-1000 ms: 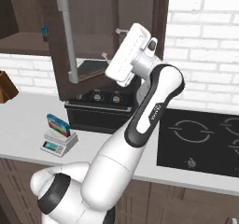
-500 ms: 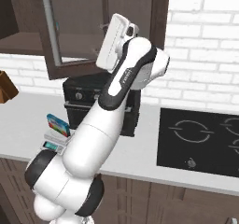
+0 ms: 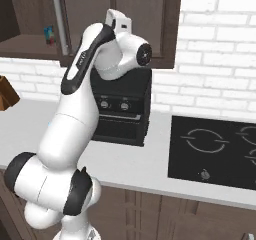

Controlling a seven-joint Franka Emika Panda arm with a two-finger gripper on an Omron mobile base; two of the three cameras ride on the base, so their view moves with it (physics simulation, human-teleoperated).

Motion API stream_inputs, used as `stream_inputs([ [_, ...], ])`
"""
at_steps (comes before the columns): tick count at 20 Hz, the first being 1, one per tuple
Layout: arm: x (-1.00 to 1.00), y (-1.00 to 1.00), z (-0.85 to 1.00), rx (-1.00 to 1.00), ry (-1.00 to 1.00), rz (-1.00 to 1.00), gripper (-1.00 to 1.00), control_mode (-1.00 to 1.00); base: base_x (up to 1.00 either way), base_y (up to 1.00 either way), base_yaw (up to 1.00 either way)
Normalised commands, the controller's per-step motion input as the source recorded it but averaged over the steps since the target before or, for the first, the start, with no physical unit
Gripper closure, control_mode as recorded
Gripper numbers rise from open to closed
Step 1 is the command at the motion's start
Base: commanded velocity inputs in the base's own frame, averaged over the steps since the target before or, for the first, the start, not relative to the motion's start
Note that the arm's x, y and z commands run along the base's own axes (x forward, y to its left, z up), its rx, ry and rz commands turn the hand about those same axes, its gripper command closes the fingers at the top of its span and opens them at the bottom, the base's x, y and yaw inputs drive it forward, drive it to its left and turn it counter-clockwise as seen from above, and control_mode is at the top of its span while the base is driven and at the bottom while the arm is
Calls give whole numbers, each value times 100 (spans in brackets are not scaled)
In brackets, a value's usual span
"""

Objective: Pick the boxed food and place it on the digital scale for weighing, and close the cabinet.

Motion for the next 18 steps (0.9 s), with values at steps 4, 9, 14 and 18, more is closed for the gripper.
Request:
stream_inputs([
  [4, 100, 84, -33, -17, 0, -47, -100, -100, 0, 0, 0],
  [9, 100, 33, -9, -9, 0, -33, -100, -100, 0, 0, 0],
  [14, 7, 7, -6, -3, -5, -17, -100, -100, 0, 0, 0],
  [18, -100, -11, 20, 1, -11, 0, -100, -100, 0, 0, 0],
])
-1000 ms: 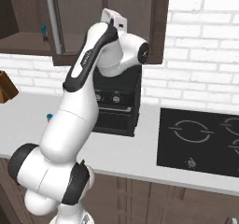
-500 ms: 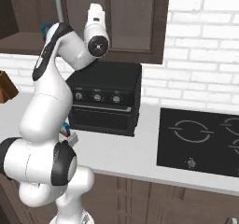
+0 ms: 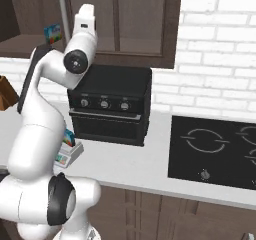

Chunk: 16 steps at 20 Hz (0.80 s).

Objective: Pick the boxed food and place it on the digital scale for weighing, and close the cabinet.

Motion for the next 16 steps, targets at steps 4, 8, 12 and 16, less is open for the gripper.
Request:
stream_inputs([
  [4, -100, -12, 40, 2, -1, 0, -100, -100, 0, 0, 0],
  [8, -100, -1, 25, 0, 5, 0, -100, -100, 0, 0, 0],
  [12, -100, 0, 34, 0, 27, 1, -100, -100, 0, 0, 0],
  [16, -100, 16, 17, 0, 32, 0, -100, -100, 0, 0, 0],
])
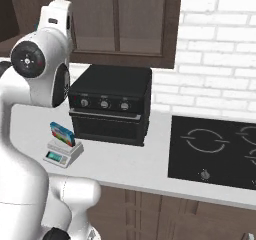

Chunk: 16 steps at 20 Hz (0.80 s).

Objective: Pick the boxed food and place it on the digital scale for weighing, and close the cabinet.

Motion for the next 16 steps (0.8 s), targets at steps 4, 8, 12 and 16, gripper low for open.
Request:
stream_inputs([
  [4, -79, 54, -34, 2, 10, 0, -100, -100, 0, 0, 0],
  [8, -43, 81, -83, 8, -2, 0, -100, -100, 0, 0, 0],
  [12, -25, 86, -71, 11, -5, 0, -100, -100, 0, 0, 0],
  [16, -18, 72, -59, 7, -2, 0, -100, -100, 0, 0, 0],
])
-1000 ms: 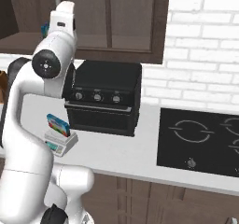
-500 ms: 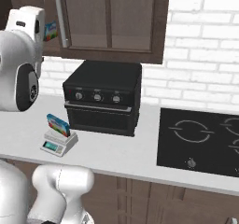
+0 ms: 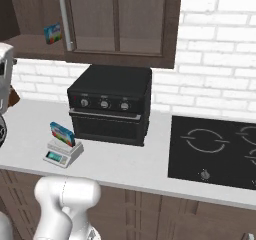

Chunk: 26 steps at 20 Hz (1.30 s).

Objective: Pick the boxed food and place it on the digital scale for weighing, and close the cabinet.

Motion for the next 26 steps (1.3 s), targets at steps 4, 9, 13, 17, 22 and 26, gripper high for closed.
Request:
stream_inputs([
  [4, -39, 78, -35, 8, -8, 0, -100, -100, 0, 0, 0],
  [9, -17, 83, -25, 9, -6, 0, -100, -100, 0, 0, 0],
  [13, -3, 54, -10, 8, -4, 0, -100, -100, 0, 0, 0],
  [17, 0, 47, 0, 3, -5, 0, -100, -100, 0, 0, 0],
  [22, -16, 55, 0, 1, -7, 0, -100, -100, 0, 0, 0],
  [26, -64, 75, 0, 0, -11, 0, -100, -100, 0, 0, 0],
])
